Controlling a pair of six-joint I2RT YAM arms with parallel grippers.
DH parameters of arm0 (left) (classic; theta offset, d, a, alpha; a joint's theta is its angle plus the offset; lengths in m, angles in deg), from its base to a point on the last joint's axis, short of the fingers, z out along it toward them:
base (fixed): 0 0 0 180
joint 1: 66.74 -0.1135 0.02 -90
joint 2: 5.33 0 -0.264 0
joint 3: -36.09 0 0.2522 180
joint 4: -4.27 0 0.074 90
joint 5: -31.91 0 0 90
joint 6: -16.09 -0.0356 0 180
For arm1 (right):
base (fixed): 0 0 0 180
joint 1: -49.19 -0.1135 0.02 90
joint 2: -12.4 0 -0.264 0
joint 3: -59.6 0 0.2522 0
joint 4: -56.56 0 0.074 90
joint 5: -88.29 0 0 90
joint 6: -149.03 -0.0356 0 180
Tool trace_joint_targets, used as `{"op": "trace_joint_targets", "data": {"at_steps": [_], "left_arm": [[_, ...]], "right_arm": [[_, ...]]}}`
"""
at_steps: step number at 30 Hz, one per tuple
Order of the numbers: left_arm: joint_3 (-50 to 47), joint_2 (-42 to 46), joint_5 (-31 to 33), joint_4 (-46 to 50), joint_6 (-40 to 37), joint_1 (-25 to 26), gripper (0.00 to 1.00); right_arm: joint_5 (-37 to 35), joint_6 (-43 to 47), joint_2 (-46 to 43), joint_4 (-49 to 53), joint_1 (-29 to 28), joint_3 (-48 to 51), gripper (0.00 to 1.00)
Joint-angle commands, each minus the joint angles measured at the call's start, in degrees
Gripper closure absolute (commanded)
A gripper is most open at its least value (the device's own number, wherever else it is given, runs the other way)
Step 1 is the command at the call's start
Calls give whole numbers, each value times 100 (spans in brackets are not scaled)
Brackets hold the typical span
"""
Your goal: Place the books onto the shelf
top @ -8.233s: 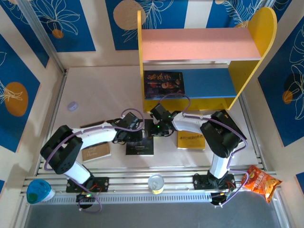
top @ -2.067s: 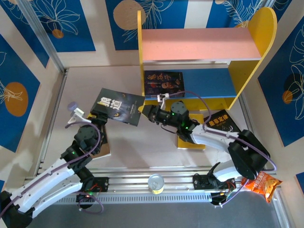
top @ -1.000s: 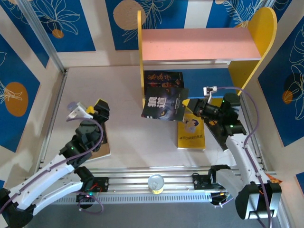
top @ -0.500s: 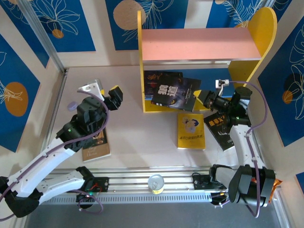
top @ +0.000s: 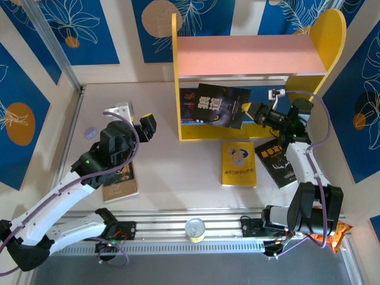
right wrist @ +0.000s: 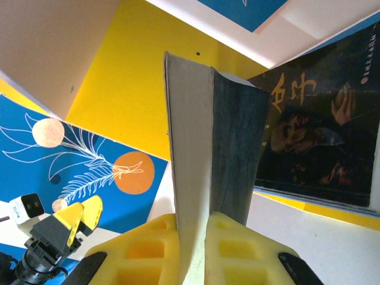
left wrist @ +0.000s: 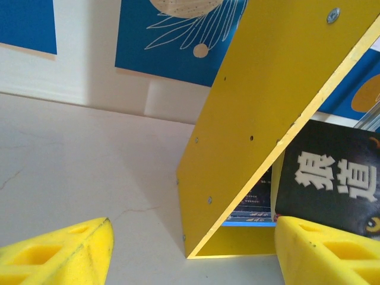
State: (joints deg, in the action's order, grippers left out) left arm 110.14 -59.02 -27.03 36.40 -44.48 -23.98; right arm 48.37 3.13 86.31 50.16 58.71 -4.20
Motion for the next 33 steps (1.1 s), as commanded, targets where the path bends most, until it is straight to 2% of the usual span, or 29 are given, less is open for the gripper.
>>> {"op": "trace_joint_targets", "data": {"at_steps": [1,9,23,29,33], "left_arm": [[193,111,-76,95,-78,-59,28],[260,-30,-153,42,-91,-84,28],[310,-146,-189,-27,-119,-146,28],[319,-179,-223,-27,-123,-181,28],[327,-180,-250,-17,-130,-201,28]], "right_arm": [[299,-95,245,-642,24,-339,88],[555,-6,1042,-690,-16,-810,87],[665,756,2291,434,-175,-1766,83],[745,1136,2750,1003,-285,-2194,76],[563,1407,2897,1437,-344,-2373,67]]}}
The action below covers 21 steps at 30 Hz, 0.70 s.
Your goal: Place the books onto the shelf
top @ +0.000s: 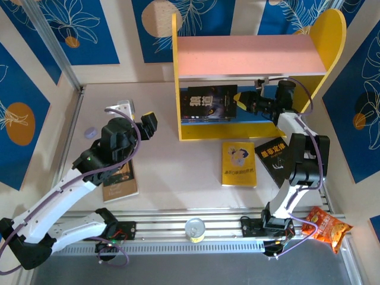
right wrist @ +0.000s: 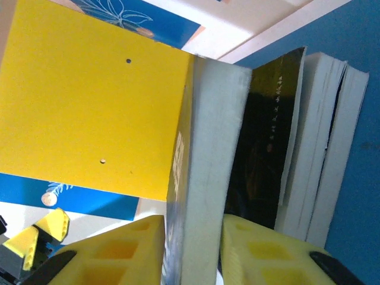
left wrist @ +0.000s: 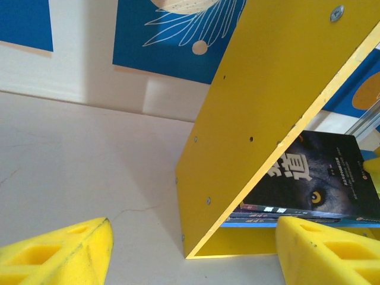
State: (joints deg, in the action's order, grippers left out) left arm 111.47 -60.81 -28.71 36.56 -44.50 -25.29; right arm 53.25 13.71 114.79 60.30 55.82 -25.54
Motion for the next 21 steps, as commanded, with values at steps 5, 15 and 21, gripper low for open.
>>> {"op": "trace_joint_targets", "data": {"at_steps": [5,15,21], "left_arm": [[188,8,-108,-31,-121,-90,28],[147,32,-154,0,-106,-111,28],[139,31,-215,33,-95,-120,28]], "right_arm": [[-296,627,136,982,-116,-452,53],[-1430,1234,-62,2008,-242,-552,42],[-1709,1295,-235,2025,-229,-392,44]]}}
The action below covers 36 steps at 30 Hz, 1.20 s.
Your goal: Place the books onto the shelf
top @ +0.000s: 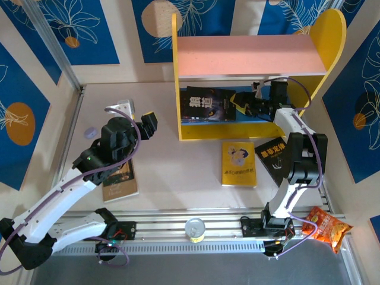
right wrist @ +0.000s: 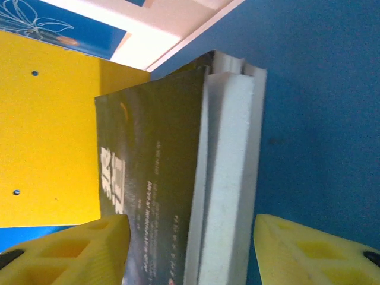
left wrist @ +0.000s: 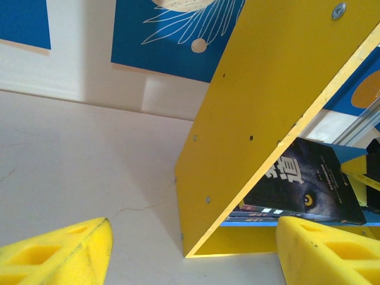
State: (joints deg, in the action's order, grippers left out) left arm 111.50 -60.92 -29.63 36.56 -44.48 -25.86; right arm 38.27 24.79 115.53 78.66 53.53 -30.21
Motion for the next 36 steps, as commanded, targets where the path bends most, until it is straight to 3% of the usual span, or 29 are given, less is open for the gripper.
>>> {"op": "trace_joint_targets", "data": {"at_steps": [1,7,15,28,36], "left_arm": [[150,43,-143,45,-95,-64,28],[302,-93,-382,221,-133,-83,27],[560,-482,-911,384,-241,-99,27],[875,-940,-1979,523,-534,-127,27],[866,-971,-2038,511,-560,-129,27]], "right_arm": [[-252,202,-345,203,1,105,45],[-495,292,-646,229,-2,314,56],[-642,493,-781,477,-96,287,63],[-792,653,-638,684,-323,85,66],[-842,699,-438,791,-500,-267,68]]}}
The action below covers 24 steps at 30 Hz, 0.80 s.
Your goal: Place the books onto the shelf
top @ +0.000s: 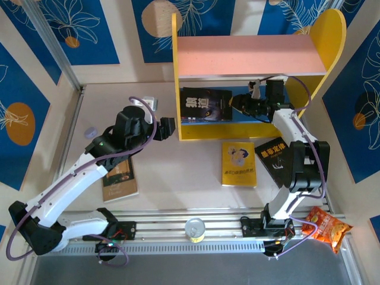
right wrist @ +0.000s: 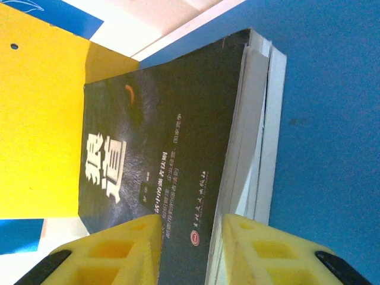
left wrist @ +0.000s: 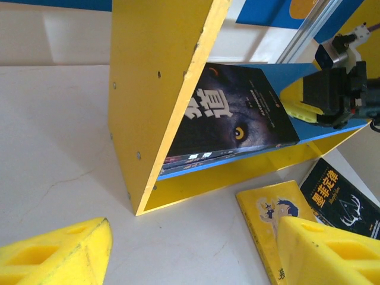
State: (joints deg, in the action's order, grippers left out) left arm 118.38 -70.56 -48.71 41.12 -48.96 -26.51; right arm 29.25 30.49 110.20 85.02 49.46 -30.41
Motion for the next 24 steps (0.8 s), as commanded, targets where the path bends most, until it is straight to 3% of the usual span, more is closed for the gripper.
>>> {"op": "trace_joint_targets", "data": {"at_steps": [1,24], "left_arm": [[169,-3,-115,55,-115,-62,27],[191,-9,-63,97,-188,-68,27]], "right_arm": [[53,135,128,173,-106,-300,68],[55,173,470,341,-346,-798,68]]}}
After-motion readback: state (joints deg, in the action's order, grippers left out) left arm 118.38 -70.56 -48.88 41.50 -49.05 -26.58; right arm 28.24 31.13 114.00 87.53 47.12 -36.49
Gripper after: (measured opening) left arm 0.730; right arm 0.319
